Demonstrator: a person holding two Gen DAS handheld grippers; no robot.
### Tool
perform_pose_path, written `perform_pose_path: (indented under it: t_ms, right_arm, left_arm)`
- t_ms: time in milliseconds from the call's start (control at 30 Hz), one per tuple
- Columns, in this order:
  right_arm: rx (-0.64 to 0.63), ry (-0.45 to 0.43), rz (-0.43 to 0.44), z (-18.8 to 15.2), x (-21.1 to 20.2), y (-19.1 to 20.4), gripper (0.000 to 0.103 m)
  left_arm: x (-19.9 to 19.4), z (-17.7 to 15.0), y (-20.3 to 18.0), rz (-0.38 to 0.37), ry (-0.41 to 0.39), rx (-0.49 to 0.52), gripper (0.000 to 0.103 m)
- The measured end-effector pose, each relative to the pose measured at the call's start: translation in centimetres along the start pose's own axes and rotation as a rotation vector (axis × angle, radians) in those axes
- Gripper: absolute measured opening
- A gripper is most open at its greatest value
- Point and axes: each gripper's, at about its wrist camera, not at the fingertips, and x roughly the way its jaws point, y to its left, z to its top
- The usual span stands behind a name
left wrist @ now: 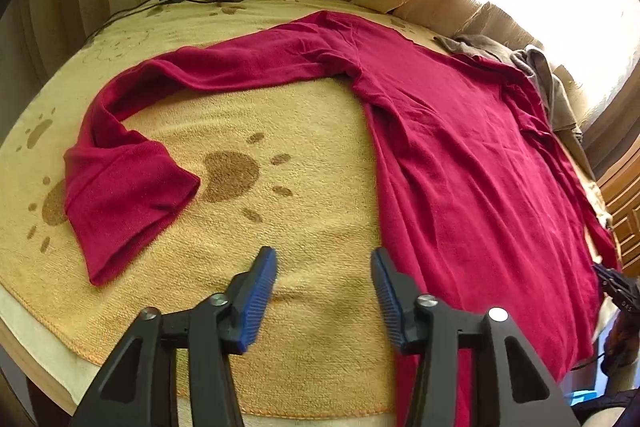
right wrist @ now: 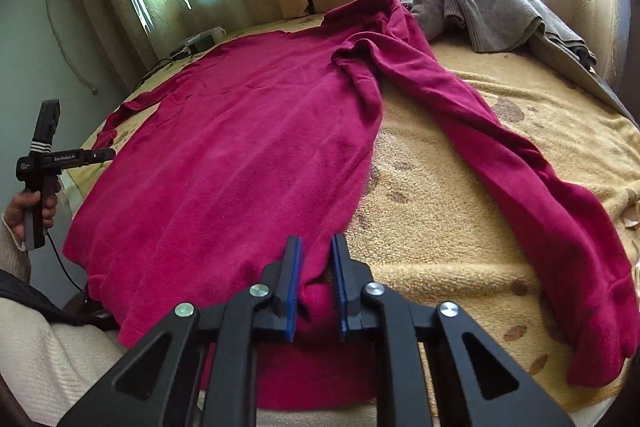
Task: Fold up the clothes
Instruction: 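Grasp the shirt hem with the right tool while the left tool grasps it alongside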
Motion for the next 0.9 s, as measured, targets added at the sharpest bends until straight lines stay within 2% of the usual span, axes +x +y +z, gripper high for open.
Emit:
perform_pose_path:
  t_ms: [33,100,133,200,333,467,533,600,667,733,867,900]
  right_arm:
    - [0.019,-0.003,0.019,0.0,-0.1,-0.1,0.010]
    - [0.034,-0.013,0.018,-0.1,-0.3,-0.1,0.008]
    - [0.037,-0.014,0.010,-0.1,-0.4,-0.1,0.008]
    - [0.020,-0.002,-0.060,-0.2,-0.2,-0.1,0.007]
    - [-0.075,-0.009,-0.123,-0.4,-0.2,1.1,0.008]
    - [-0.044,-0.013,-0.103,-0.3,-0.2,0.6,0.008]
    - [-0.016,-0.020,-0.082,-0.4,-0.2,0.2,0.009]
    - [-0.006,-0.033,-0.077,-0.6,-0.2,0.1,0.009]
    - [-0.026,-0.055,-0.095,-0.8,-0.2,0.5,0.009]
    - [-0.068,-0.083,-0.114,-1.2,-0.3,0.9,0.009]
    - [-0.029,-0.071,-0.103,-1.0,-0.4,0.4,0.009]
    - [-0.022,-0.062,-0.102,-0.8,-0.4,0.4,0.009]
  left_arm:
    - [-0.1,-0.1,0.1,-0.039,0.003,-0.015,0.067]
    - [-0.1,-0.4,0.1,-0.084,0.010,-0.033,0.068]
    - [-0.2,-0.6,0.0,-0.088,0.010,-0.031,0.068]
    - [-0.3,-0.9,-0.1,-0.093,0.008,-0.026,0.068]
    - [-0.6,-1.3,-0.2,-0.100,0.016,-0.021,0.070]
    - [-0.6,-1.4,-0.4,-0.123,0.023,-0.011,0.074]
    - [-0.6,-1.5,-0.5,-0.175,0.031,-0.013,0.074]
    - [-0.7,-1.9,-1.3,-0.206,0.036,0.029,0.074]
    - [-0.7,-2.5,-2.6,-0.176,0.046,0.123,0.074]
    - [-0.4,-3.0,-3.5,-0.149,0.061,0.173,0.074]
    - [-0.4,-3.0,-3.4,-0.156,0.069,0.132,0.073]
    - [-0.5,-3.0,-3.4,-0.168,0.072,0.122,0.068]
